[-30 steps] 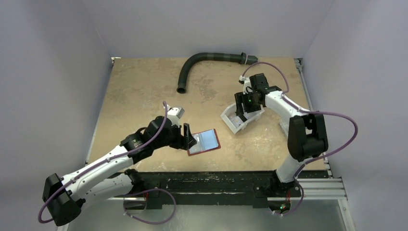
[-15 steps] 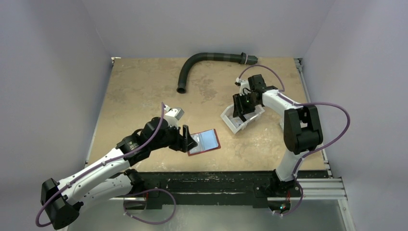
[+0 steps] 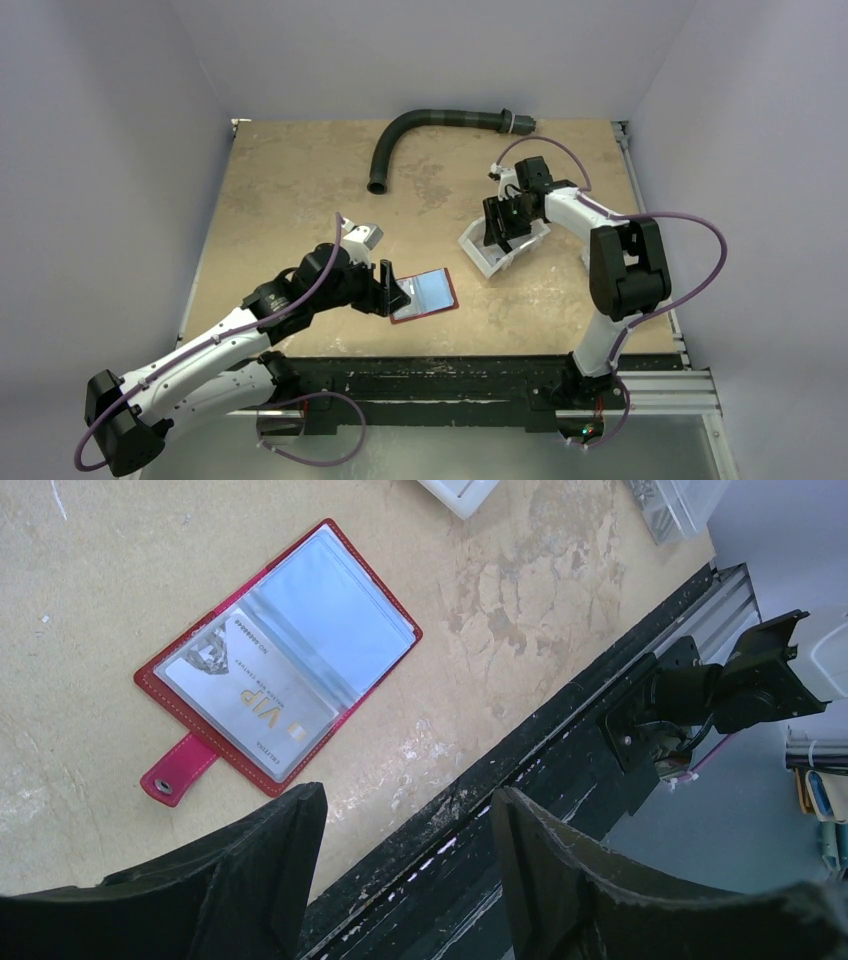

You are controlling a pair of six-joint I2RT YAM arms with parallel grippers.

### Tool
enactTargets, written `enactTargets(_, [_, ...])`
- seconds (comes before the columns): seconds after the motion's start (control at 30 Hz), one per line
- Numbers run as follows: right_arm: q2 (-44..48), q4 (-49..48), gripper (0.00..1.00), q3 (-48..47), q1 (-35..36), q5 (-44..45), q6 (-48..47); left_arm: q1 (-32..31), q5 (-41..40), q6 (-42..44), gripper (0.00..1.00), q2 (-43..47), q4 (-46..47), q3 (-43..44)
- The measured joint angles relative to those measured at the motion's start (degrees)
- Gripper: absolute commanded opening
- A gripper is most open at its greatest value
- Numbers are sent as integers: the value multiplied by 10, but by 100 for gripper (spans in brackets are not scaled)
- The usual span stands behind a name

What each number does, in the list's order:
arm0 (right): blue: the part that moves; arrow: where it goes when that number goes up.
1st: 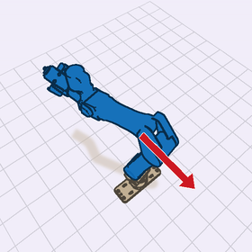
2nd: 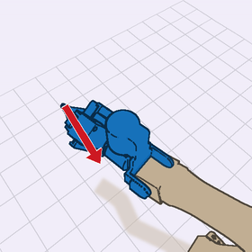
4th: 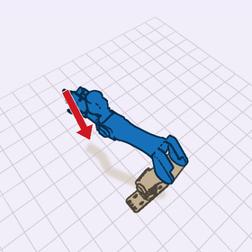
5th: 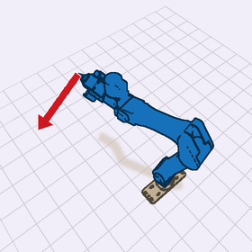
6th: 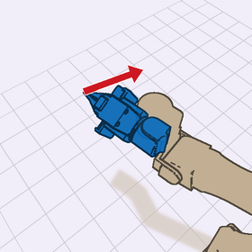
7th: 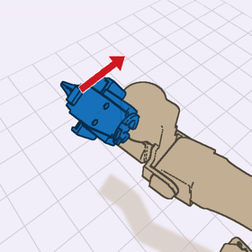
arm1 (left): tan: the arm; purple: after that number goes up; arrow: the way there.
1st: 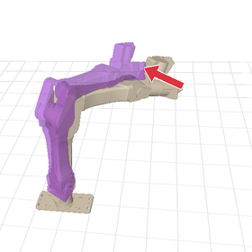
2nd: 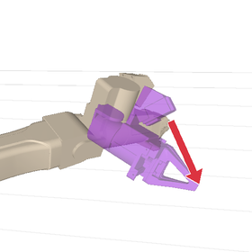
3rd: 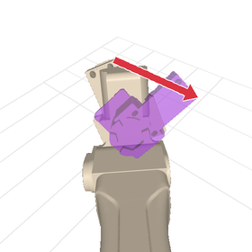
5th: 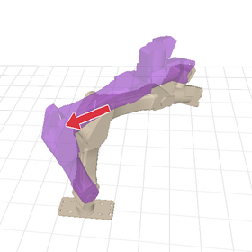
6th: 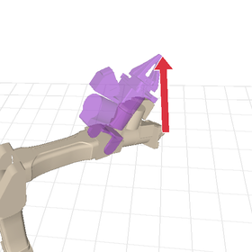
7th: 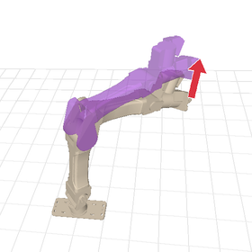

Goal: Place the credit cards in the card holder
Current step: Pick up the credit card from the storage box.

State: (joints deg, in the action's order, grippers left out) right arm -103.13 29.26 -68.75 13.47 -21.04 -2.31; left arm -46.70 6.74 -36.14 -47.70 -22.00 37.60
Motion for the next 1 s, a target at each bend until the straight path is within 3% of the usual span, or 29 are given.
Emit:
enactTargets(0.2, [-2,1,48,0,0,18,-1,0,-1,0,66,0,0,0])
enactTargets(0.53, [-17,-3,39,14,-1,-58,-1,0,-2,0,66,-1,0,0])
enactTargets(1.0, [6,-1,25,38,0,-90,4,0,-11,0,66,-1,0,0])
